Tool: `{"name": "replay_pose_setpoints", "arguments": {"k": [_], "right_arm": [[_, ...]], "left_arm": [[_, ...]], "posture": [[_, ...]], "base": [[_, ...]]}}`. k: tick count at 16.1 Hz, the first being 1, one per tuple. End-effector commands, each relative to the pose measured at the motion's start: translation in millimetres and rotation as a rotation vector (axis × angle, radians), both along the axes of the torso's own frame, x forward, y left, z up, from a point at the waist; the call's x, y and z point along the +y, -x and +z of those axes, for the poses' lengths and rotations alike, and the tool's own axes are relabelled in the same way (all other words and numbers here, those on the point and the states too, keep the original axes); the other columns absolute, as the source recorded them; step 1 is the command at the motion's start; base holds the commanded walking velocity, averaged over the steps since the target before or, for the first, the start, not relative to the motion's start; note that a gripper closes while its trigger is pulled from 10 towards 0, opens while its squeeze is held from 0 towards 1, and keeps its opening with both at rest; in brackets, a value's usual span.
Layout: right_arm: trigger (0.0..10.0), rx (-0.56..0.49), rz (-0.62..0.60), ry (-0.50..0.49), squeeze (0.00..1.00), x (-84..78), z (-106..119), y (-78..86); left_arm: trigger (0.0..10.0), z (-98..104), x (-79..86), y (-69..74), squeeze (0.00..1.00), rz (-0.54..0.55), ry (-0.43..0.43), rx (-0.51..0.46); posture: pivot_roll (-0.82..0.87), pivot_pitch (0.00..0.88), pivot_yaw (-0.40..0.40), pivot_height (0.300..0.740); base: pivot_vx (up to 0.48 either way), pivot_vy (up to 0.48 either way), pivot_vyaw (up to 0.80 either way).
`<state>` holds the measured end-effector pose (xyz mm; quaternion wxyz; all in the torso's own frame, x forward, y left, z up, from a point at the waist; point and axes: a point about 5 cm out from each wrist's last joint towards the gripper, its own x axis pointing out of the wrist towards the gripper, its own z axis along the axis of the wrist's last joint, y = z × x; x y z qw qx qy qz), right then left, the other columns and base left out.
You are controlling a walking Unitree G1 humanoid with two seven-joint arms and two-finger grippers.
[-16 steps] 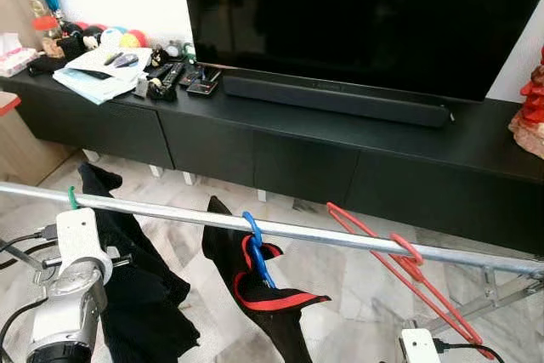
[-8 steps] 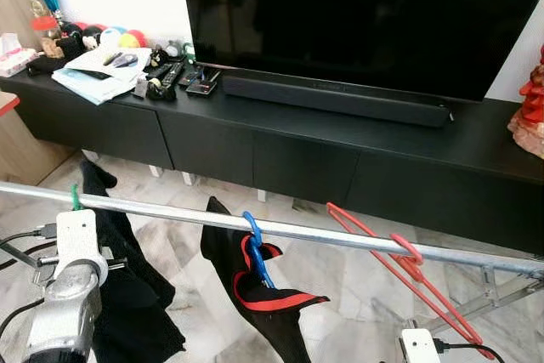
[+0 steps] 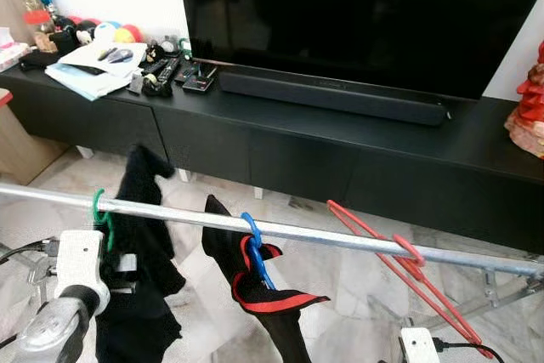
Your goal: Hang hanger
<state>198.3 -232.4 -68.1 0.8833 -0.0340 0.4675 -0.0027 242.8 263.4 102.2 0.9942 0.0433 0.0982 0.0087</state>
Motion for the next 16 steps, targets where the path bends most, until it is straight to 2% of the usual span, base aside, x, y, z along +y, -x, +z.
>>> {"name": "replay_pose_setpoints", "arguments": {"k": [1,2,3,4,5,6,8,10,12,13,15,16], "right_arm": [[10.0,0.013,0.000,0.005,0.00,-1.1,-1,2.5],[10.0,0.012,0.000,0.005,0.00,-1.3,-1,2.3],[10.0,0.012,0.001,0.006,0.00,-1.7,-1,2.0],[10.0,0.012,0.005,0.007,0.00,-1.9,0,1.6],[10.0,0.012,0.006,0.007,0.00,-2.0,0,1.4],[10.0,0.012,0.007,0.007,0.00,-2.0,0,1.3],[10.0,0.012,0.008,0.007,0.00,-2.0,0,1.1],[10.0,0.012,0.008,0.005,0.00,-1.8,0,1.1],[10.0,0.014,0.009,0.003,0.00,-1.7,0,1.2],[10.0,0.016,0.012,0.004,0.00,-1.6,0,1.3],[10.0,0.016,0.012,0.004,0.00,-1.6,-1,1.6],[10.0,0.016,0.012,0.004,0.00,-1.6,-1,1.7]], "left_arm": [[0.0,36,-11.6,0.0,0.00,-0.141,-0.017,-0.136],[0.0,38,-14.1,2.4,0.00,-0.173,-0.016,-0.139],[0.9,44,-18.7,7.2,0.00,-0.251,-0.037,-0.153],[4.1,47,-20.7,10.5,0.00,-0.324,-0.060,-0.147],[10.0,48,-20.5,12.0,0.00,-0.356,-0.080,-0.135],[10.0,50,-18.9,14.6,0.00,-0.405,-0.124,-0.113],[10.0,51,-8.4,14.4,0.00,-0.382,-0.173,-0.094],[10.0,47,-5.6,17.9,0.00,-0.385,-0.165,-0.059],[10.0,33,-1.9,24.4,0.00,-0.360,-0.177,0.000],[10.0,25,7.3,26.2,0.00,-0.242,-0.200,0.016],[10.0,20,14.3,27.8,0.00,-0.119,-0.225,0.012],[10.0,21,16.4,30.2,0.00,-0.044,-0.209,-0.022]], "posture": [[0.09,0.078,0.000,0.740],[0.09,0.077,-0.001,0.740],[0.09,0.076,-0.004,0.740],[0.09,0.076,-0.006,0.740],[0.09,0.076,-0.006,0.740],[0.09,0.076,-0.006,0.740],[0.09,0.074,-0.004,0.740],[0.09,0.073,-0.002,0.740],[0.09,0.073,-0.003,0.740],[0.09,0.073,-0.001,0.740],[0.09,0.073,0.001,0.740],[0.09,0.074,0.001,0.740]], "base": [[0.000,0.000,0.00],[0.000,0.000,0.00],[0.000,0.000,0.00],[0.000,0.000,0.00],[0.000,0.000,0.00],[0.000,0.000,0.00],[0.000,0.000,0.00],[0.000,0.000,0.00],[0.000,0.000,0.00],[0.000,0.000,0.00],[0.000,0.000,0.00],[0.000,0.000,0.00]]}}
